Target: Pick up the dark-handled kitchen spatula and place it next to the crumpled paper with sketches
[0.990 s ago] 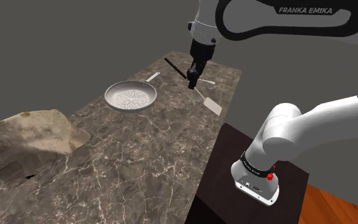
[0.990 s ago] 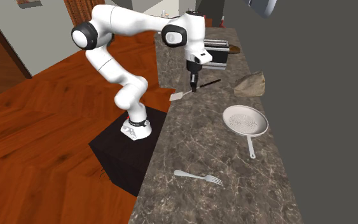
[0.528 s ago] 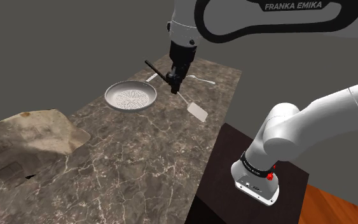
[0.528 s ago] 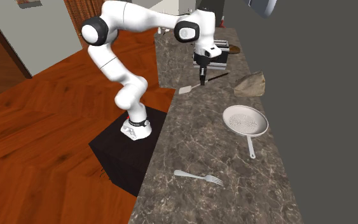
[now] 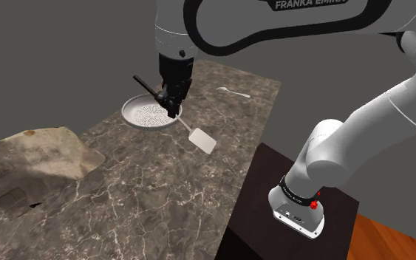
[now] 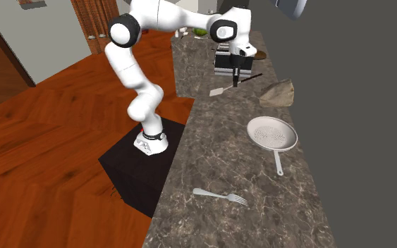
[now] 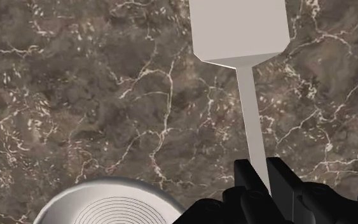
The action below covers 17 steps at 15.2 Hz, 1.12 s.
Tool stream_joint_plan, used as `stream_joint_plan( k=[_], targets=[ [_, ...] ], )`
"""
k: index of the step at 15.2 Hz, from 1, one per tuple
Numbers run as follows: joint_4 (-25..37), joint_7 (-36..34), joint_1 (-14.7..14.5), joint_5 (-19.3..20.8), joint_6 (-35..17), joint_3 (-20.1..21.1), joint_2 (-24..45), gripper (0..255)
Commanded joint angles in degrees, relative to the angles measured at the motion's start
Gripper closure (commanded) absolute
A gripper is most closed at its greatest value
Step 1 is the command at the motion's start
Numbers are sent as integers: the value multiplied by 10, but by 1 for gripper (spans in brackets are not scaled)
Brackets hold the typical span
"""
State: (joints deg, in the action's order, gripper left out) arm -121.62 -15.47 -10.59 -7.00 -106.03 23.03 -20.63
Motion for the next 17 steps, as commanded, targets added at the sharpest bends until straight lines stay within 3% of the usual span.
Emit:
stream_joint_plan(
  k=[1,5,17],
  targets=[
    [39,-34,-2,10,-1,25,40,255],
    [128,-103,-9,49,2,72,132,255],
    [46,-109,-12,53,-89,76,143,255]
  ],
)
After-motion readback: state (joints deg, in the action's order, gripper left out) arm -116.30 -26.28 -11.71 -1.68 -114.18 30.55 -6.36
